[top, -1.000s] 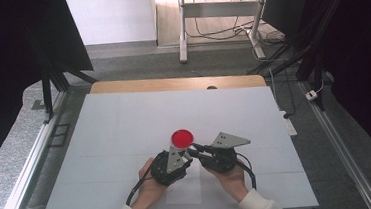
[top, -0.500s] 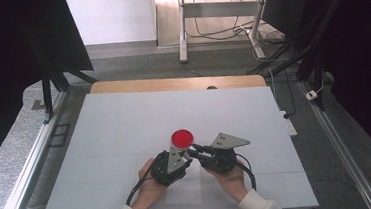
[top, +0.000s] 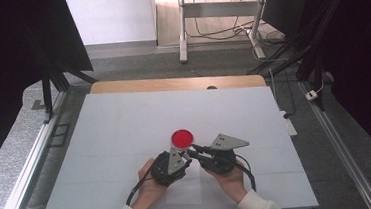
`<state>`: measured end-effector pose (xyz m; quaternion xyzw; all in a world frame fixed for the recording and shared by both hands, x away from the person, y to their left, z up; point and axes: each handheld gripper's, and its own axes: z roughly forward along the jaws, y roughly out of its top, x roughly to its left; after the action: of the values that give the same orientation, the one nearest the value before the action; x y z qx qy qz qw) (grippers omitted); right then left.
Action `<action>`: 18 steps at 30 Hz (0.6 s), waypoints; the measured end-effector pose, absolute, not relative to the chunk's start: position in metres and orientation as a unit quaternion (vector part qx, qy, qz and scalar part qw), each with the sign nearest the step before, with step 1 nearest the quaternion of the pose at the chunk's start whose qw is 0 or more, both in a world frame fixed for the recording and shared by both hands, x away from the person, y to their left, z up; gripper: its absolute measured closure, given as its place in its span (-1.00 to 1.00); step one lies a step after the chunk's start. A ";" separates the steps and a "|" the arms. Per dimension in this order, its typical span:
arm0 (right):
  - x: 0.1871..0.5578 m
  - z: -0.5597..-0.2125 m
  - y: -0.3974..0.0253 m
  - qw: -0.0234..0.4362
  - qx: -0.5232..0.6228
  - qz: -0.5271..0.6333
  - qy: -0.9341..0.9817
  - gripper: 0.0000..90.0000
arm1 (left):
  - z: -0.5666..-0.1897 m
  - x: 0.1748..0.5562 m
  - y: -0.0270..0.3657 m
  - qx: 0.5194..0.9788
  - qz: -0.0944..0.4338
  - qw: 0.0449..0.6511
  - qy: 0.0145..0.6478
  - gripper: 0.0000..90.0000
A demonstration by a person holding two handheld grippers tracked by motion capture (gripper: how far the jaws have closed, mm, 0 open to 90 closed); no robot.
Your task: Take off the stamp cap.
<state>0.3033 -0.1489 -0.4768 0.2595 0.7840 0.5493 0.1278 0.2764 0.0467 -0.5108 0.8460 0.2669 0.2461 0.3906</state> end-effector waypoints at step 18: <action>0.303 -0.478 -0.147 0.130 0.266 0.540 0.788 0.68 | -0.514 0.276 0.046 0.851 0.254 0.380 0.258 0.46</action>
<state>0.3034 -0.1473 -0.4775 0.2660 0.7877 0.5403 0.1298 0.2764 0.0456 -0.5139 0.8514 0.2577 0.2539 0.3799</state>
